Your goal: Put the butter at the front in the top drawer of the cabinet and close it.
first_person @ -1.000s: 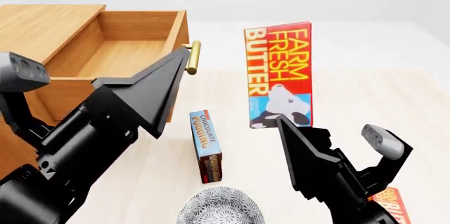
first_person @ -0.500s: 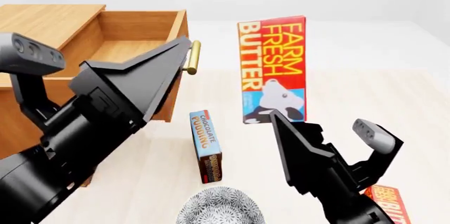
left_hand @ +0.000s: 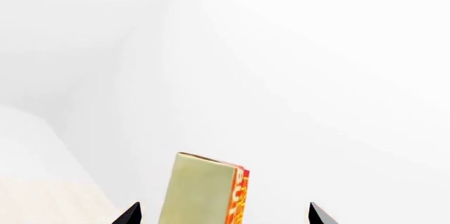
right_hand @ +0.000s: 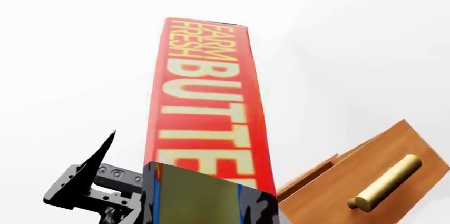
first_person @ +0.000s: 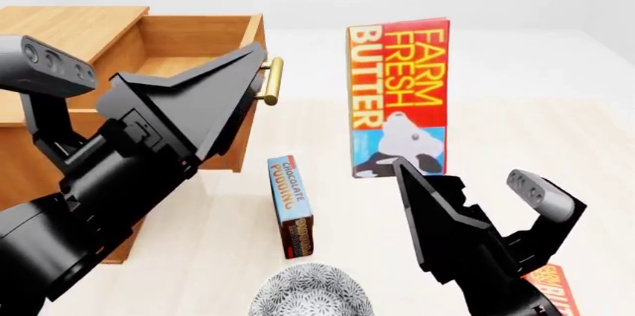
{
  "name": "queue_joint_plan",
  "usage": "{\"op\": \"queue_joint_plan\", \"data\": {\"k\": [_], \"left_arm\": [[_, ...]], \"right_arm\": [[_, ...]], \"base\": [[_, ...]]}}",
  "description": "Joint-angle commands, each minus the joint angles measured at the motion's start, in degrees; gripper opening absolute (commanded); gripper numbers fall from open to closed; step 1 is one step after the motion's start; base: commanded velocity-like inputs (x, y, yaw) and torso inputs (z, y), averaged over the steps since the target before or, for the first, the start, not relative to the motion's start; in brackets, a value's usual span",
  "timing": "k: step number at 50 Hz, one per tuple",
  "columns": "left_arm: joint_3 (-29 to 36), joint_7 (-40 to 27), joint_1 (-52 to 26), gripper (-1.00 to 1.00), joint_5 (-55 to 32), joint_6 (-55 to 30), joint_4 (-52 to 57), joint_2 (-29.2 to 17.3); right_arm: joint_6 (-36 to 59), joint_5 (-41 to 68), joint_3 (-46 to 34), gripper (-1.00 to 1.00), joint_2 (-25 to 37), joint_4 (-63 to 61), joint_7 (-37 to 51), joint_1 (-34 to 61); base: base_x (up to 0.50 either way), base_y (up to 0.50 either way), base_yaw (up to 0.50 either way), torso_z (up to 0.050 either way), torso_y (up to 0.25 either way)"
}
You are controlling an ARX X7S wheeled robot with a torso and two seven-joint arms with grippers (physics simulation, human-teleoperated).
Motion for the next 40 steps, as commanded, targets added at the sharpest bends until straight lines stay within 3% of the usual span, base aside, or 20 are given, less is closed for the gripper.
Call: {"op": "queue_joint_plan", "data": {"k": [1, 40], "left_arm": [[0.58, 0.57, -0.59, 1.00, -0.54, -0.93, -0.62, 0.20], [3.20, 1.28, -7.62, 1.00, -0.06, -4.87, -5.36, 1.93]], "right_arm": [[-0.10, 1.46, 0.13, -1.00, -0.52, -0.99, -0.69, 2.01], [1.23, 1.45, -3.41, -1.00, -2.00, 1.51, -1.13, 6.58]], "base": [[0.00, 0.00, 0.00, 0.000, 0.000], [0.00, 0.00, 0.00, 0.001, 0.001]]}}
